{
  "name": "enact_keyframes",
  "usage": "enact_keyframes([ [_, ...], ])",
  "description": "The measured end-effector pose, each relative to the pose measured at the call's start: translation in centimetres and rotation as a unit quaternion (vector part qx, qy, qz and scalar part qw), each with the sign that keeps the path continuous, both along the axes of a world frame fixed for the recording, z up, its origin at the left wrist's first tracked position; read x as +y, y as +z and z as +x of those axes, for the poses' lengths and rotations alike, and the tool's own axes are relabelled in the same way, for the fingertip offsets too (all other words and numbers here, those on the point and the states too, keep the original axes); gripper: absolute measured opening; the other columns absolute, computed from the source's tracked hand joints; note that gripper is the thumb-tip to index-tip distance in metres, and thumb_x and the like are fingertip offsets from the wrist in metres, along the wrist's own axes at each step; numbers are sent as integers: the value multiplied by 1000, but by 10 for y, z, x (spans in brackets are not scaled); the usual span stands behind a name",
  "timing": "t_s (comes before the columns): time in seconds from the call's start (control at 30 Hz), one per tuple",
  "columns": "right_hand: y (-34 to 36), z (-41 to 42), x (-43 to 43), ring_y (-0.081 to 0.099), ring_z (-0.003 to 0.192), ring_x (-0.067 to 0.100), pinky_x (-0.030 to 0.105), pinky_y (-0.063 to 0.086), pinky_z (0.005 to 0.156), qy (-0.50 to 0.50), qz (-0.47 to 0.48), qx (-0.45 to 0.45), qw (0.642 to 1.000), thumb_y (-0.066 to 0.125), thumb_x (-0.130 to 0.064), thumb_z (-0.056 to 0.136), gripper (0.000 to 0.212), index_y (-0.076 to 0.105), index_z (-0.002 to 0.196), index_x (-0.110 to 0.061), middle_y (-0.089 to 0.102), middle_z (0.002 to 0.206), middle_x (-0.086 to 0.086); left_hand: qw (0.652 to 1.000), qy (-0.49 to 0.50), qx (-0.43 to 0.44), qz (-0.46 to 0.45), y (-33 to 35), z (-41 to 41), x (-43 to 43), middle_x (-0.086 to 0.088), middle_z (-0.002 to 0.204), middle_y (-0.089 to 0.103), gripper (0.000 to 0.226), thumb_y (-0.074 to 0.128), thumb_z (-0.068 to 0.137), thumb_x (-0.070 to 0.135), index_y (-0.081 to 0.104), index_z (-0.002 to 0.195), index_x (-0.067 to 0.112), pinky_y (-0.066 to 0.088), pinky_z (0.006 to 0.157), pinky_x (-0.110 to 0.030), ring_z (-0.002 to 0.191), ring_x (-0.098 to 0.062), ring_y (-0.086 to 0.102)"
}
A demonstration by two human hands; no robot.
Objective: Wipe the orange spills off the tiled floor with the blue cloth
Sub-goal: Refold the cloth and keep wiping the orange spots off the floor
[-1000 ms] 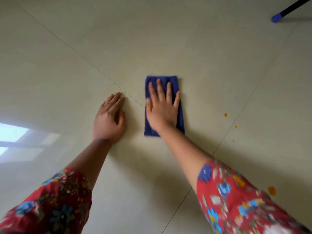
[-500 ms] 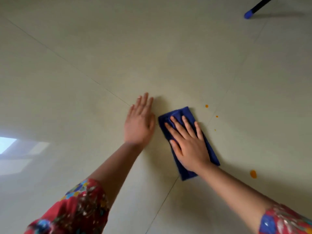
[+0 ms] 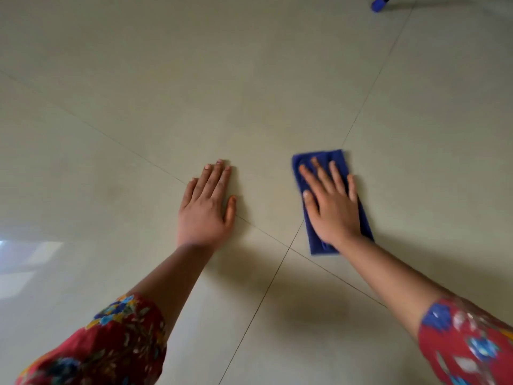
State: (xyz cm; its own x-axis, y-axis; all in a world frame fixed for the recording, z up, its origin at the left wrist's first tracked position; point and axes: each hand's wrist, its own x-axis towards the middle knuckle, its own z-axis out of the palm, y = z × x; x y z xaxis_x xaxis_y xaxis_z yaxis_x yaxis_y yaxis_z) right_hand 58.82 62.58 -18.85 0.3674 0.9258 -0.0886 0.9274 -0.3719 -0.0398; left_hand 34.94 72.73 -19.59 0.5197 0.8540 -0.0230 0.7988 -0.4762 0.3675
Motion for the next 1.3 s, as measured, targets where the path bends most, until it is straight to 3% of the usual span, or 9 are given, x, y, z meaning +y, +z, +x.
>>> enact_keyframes([
  [0.1, 1, -1, 61, 4, 151, 20, 51, 2, 120, -128, 12, 24, 991, 27, -41, 101, 54, 14, 153, -38, 9, 163, -11, 1000, -2, 3, 3, 0, 0, 0, 10, 162, 10, 60, 30, 97, 40, 17, 154, 27, 7, 122, -32, 149, -9, 4],
  [0.27, -3, -48, 20, 17, 149, 21, 50, 10, 120, 174, 18, 15, 984, 29, -41, 98, 55, 22, 152, -38, 21, 161, -11, 1000, 2, 3, -2, 2, 0, 0, 8, 161, 13, 58, 36, 99, 38, 20, 153, 26, 8, 122, -33, 149, -10, 7],
  [0.33, -1, -22, 12, 18, 149, 19, 49, 11, 119, 201, 1, 15, 980, 31, -40, 97, 54, 24, 151, -39, 22, 160, -12, 1000, 3, 3, -3, 3, 1, 0, 9, 161, 12, 58, 33, 99, 38, 19, 154, 26, 7, 122, -32, 149, -10, 6],
  [0.47, 4, 31, 78, 9, 151, 19, 50, 5, 120, -53, 0, 17, 998, 30, -38, 101, 52, 20, 152, -38, 15, 162, -11, 1000, 1, 11, -1, 3, 0, -1, 9, 161, 10, 59, 30, 98, 40, 18, 154, 26, 7, 122, -32, 149, -9, 4],
  [0.53, 4, 19, 115, 5, 151, 21, 51, 1, 119, -105, 6, 31, 994, 29, -39, 101, 54, 16, 153, -37, 9, 163, -11, 1000, 1, 11, 2, 1, 0, 1, 9, 161, 11, 59, 30, 97, 40, 18, 154, 26, 7, 121, -32, 149, -9, 4],
  [0.77, -4, -71, 84, 19, 149, 18, 49, 10, 119, 165, 25, 51, 985, 29, -43, 97, 54, 24, 151, -39, 23, 160, -14, 1000, -1, 7, 2, 0, -1, 1, 6, 160, 17, 59, 31, 97, 41, 24, 153, 24, 9, 121, -33, 149, -11, 8],
  [0.93, 1, 21, 151, 10, 150, 17, 48, 5, 120, -15, 17, 36, 999, 28, -42, 101, 52, 18, 152, -40, 15, 162, -13, 1000, -10, 11, 1, 0, -2, 2, 11, 161, 9, 60, 30, 97, 39, 16, 154, 27, 7, 121, -32, 149, -7, 2],
  [1.1, -4, 74, 74, 11, 150, 16, 49, 6, 120, -199, 44, 27, 979, 27, -44, 101, 51, 18, 152, -41, 15, 162, -14, 1000, -3, 2, -1, 0, -1, 0, 12, 161, 8, 61, 30, 97, 39, 15, 154, 27, 9, 121, -34, 149, -6, 1],
  [1.3, 4, 46, 67, 2, 151, 22, 54, 2, 119, -256, 11, 37, 966, 24, -42, 101, 54, 9, 154, -38, 6, 164, -11, 1000, -5, 2, -1, 1, 0, 0, 10, 161, 11, 61, 29, 95, 39, 17, 154, 25, 10, 121, -34, 149, -9, 6],
])
